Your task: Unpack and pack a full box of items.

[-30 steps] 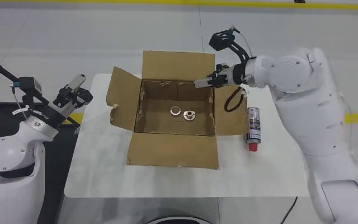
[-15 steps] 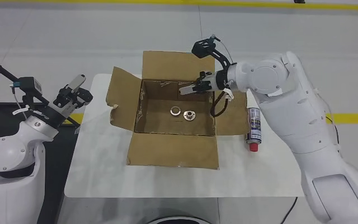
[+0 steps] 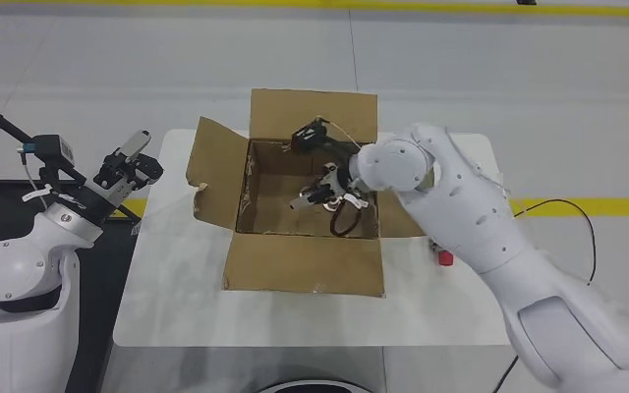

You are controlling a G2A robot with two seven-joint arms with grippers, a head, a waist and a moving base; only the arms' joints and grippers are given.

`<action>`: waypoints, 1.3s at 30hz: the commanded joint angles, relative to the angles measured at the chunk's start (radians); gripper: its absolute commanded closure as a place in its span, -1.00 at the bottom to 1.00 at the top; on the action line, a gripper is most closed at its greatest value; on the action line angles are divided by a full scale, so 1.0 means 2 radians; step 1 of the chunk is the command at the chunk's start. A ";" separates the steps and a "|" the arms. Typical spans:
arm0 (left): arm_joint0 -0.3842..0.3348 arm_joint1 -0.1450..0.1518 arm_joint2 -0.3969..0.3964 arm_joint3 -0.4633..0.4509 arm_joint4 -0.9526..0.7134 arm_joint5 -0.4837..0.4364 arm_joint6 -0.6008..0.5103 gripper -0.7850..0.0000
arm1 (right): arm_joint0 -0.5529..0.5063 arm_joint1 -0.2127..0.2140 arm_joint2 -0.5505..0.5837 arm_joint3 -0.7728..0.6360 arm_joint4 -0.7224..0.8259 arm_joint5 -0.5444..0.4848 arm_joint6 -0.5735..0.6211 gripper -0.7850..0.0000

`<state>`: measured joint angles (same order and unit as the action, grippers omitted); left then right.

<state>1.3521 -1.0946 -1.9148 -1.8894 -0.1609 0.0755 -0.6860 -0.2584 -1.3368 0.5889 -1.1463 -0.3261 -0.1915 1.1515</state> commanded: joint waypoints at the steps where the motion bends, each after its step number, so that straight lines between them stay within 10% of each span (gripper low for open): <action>1: 0.000 0.000 0.000 0.000 0.000 0.000 0.000 -1.00 | 0.004 -0.009 -0.013 0.033 -0.001 -0.001 -0.008 -0.75; 17: 0.000 0.000 0.000 0.000 0.000 0.000 0.000 -1.00 | 0.030 -0.075 -0.089 0.190 -0.084 0.029 -0.075 0.13; 39: 0.000 0.000 0.000 0.000 0.000 0.000 0.000 -1.00 | 0.045 -0.138 -0.105 0.319 -0.104 0.009 -0.072 0.24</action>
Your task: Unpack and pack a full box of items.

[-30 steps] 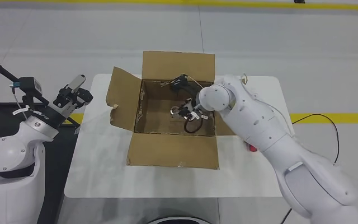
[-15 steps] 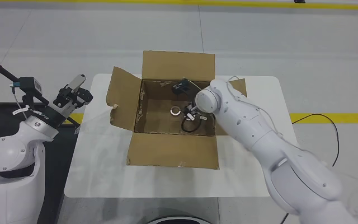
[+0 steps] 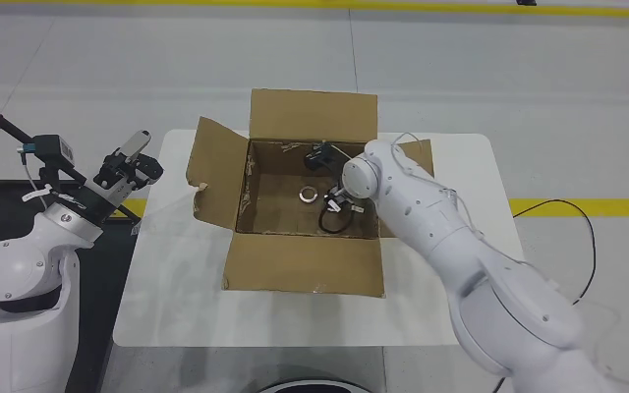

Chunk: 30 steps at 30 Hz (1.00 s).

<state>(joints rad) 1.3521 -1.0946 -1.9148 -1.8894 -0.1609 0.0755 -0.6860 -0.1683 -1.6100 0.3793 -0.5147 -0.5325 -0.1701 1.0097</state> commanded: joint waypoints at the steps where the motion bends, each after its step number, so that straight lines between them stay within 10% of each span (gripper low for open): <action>1: 0.000 0.000 0.000 0.000 0.000 0.000 0.000 -1.00 | 0.000 -0.003 0.001 0.007 -0.001 -0.003 -0.002 0.26; 11: 0.000 0.000 0.000 0.000 0.000 0.000 0.000 -1.00 | 0.000 -0.019 0.004 0.036 -0.008 -0.010 -0.006 0.43; 15: 0.000 0.000 0.000 0.000 0.000 0.000 0.000 -1.00 | 0.003 -0.025 0.006 0.048 -0.011 -0.014 -0.007 1.00; 30: 0.000 0.000 0.000 0.000 0.000 0.000 0.000 -1.00 | 0.042 -0.013 0.065 0.059 0.053 -0.112 -0.004 1.00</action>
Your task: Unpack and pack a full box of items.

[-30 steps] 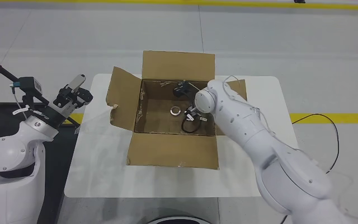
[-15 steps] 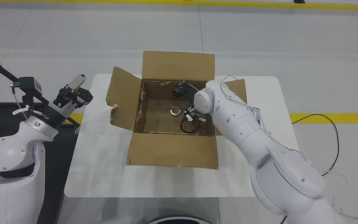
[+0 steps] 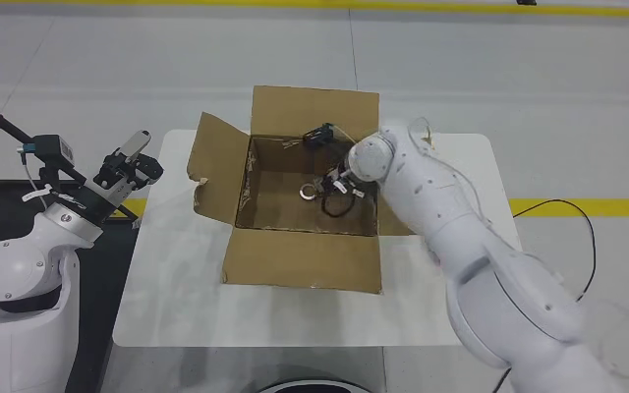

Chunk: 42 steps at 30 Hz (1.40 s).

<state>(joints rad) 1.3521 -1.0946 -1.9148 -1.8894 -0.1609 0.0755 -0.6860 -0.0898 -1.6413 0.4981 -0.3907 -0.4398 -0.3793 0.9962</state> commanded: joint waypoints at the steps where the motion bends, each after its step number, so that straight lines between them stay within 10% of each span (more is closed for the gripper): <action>1: 0.000 0.000 0.000 0.000 0.000 0.000 0.000 -1.00 | 0.005 0.006 0.012 -0.007 0.014 -0.016 0.005 1.00; 15: 0.000 0.000 0.000 0.000 0.000 0.000 0.000 -1.00 | 0.010 0.120 0.164 -0.137 0.039 -0.052 0.036 1.00; 28: 0.000 0.000 0.000 0.000 0.000 0.000 0.000 -1.00 | -0.293 0.250 0.456 -0.640 -0.197 0.199 0.202 1.00; 42: 0.000 0.000 0.000 0.000 0.000 0.000 0.000 -1.00 | -0.375 0.269 0.531 -0.585 -0.266 0.226 0.170 1.00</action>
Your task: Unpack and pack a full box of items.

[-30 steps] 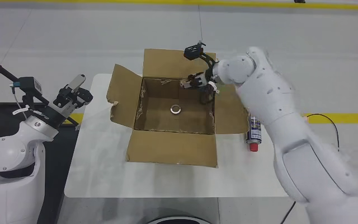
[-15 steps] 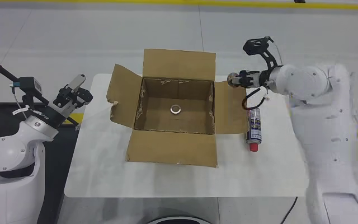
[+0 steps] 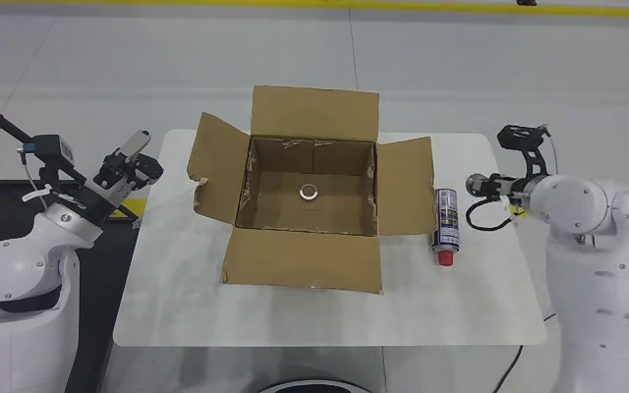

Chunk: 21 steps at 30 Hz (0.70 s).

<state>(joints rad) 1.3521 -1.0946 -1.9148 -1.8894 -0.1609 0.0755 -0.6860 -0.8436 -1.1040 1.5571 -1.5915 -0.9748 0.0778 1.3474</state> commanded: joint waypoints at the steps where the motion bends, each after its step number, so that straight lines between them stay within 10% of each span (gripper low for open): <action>1: 0.000 0.000 0.000 0.000 0.000 0.000 0.000 -1.00 | 0.004 0.001 0.003 0.032 0.008 -0.005 -0.013 1.00; 21: 0.000 0.000 0.000 0.000 0.000 0.000 0.000 -1.00 | 0.083 0.004 -0.039 0.272 0.030 -0.066 -0.081 1.00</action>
<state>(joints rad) 1.3521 -1.0946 -1.9148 -1.8894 -0.1609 0.0755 -0.6860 -0.6830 -1.0973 1.4873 -1.0610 -0.9028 -0.0532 1.1850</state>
